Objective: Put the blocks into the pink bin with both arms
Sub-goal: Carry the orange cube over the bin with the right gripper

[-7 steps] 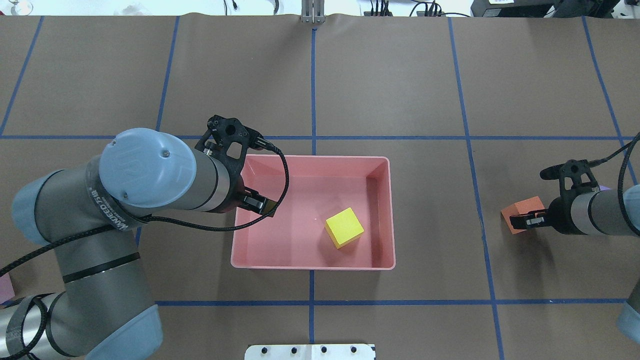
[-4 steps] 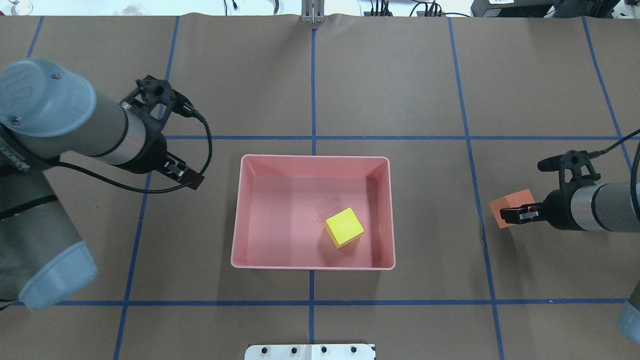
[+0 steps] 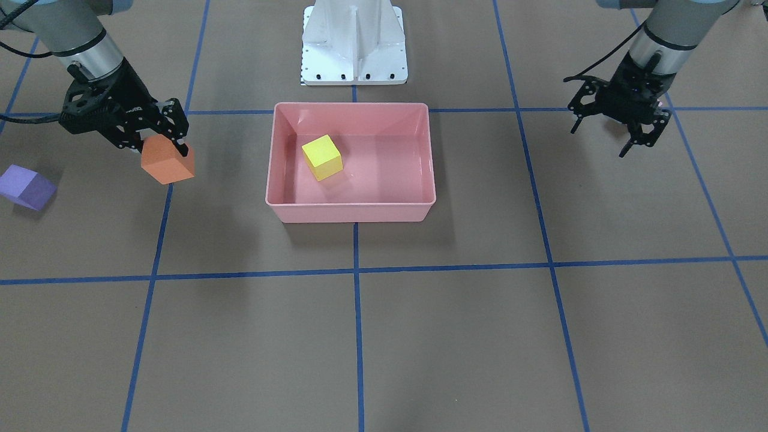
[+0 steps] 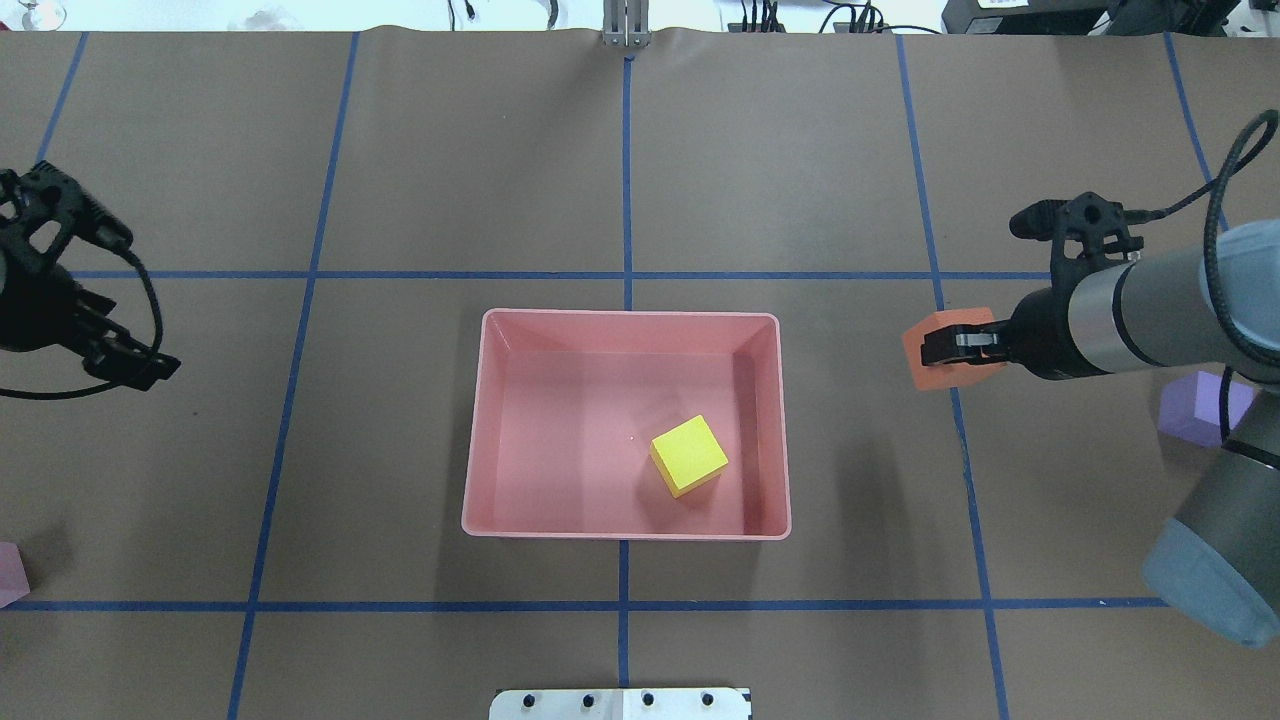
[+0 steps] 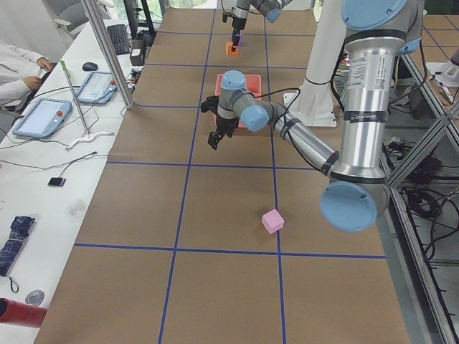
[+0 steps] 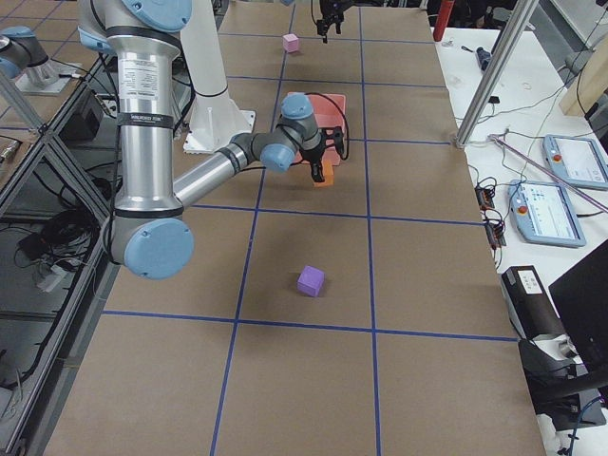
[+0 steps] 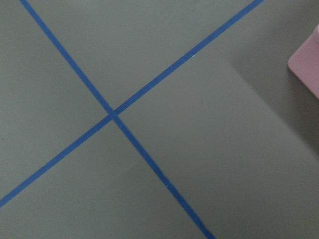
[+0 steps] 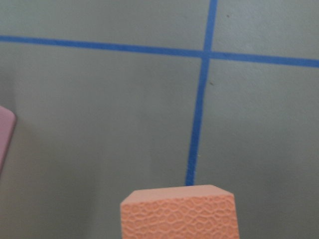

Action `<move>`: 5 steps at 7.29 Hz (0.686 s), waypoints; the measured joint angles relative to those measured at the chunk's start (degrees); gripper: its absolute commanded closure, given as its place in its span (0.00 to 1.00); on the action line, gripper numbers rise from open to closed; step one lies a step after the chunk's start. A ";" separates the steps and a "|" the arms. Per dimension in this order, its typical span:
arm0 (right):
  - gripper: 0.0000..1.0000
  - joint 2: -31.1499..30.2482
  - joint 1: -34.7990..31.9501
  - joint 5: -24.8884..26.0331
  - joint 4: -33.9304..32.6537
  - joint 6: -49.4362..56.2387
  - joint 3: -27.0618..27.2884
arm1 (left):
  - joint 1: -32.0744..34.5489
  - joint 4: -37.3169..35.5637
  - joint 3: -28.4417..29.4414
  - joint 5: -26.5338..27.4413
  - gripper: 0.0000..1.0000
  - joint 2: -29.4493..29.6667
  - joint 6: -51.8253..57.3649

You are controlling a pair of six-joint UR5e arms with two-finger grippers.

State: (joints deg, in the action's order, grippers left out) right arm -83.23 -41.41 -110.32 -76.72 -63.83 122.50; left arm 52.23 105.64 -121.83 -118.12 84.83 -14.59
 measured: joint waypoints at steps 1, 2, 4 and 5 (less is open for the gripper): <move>1.00 7.17 0.50 0.19 -9.62 -3.12 1.08 | 0.65 6.02 0.51 -0.49 0.00 -5.47 0.36; 1.00 13.63 2.07 1.36 -16.95 -6.44 1.09 | 0.90 12.68 1.74 -0.81 0.00 -10.50 0.75; 0.91 23.82 6.71 5.83 -23.49 -14.04 -2.38 | 1.50 27.29 6.67 -3.34 0.00 -18.36 1.19; 0.36 29.08 9.97 9.45 -24.37 -19.08 -6.43 | 3.45 32.19 8.90 -6.66 0.00 -20.73 1.27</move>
State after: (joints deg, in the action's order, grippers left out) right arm -54.15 -31.44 -100.88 -101.09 -82.91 116.07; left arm 55.68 137.84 -112.92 -124.78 64.10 -13.32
